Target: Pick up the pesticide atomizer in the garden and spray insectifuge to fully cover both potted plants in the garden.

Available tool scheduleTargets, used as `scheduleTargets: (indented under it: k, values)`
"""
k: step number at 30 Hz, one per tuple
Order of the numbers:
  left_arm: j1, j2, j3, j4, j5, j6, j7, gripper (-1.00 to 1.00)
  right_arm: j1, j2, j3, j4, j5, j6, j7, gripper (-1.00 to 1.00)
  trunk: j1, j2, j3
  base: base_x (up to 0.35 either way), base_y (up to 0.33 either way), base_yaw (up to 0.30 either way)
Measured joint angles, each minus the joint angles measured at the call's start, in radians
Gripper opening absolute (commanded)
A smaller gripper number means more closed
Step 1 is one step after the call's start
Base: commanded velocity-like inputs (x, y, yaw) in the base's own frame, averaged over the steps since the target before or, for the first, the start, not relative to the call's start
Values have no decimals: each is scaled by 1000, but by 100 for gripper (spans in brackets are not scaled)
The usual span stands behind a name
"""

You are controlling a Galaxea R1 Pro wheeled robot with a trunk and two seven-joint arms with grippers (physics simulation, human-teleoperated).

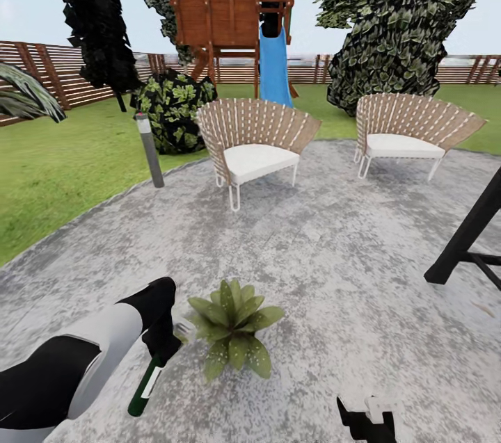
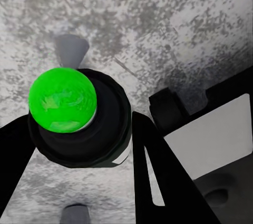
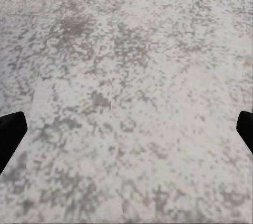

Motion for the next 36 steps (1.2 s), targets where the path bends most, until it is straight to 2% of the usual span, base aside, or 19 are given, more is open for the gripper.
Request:
scheduleTargets:
  k: [3,10,13,18,36]
  values:
    - [0,3,0,-61,-1,2,-3,-100,0,0,0,-1,-1,0,1,100,0,0,1,-78,288,-185]
    - [2,8,1,-65,-4,2,-3,-100,0,1,0,-1,-1,0,1,100,0,0,6,-5,282,-184]
    - [5,8,1,-67,-3,3,-3,-100,0,9,1,-1,-1,-1,0,100,0,0,6,0,14,-3]
    - [3,8,3,-67,-4,3,-3,-100,0,8,0,-1,-2,0,0,100,-1,0,6,89,74,-61]
    - [0,8,0,-73,-2,5,-1,-100,0,5,0,-1,-2,0,0,100,0,0,6,21,297,-292]
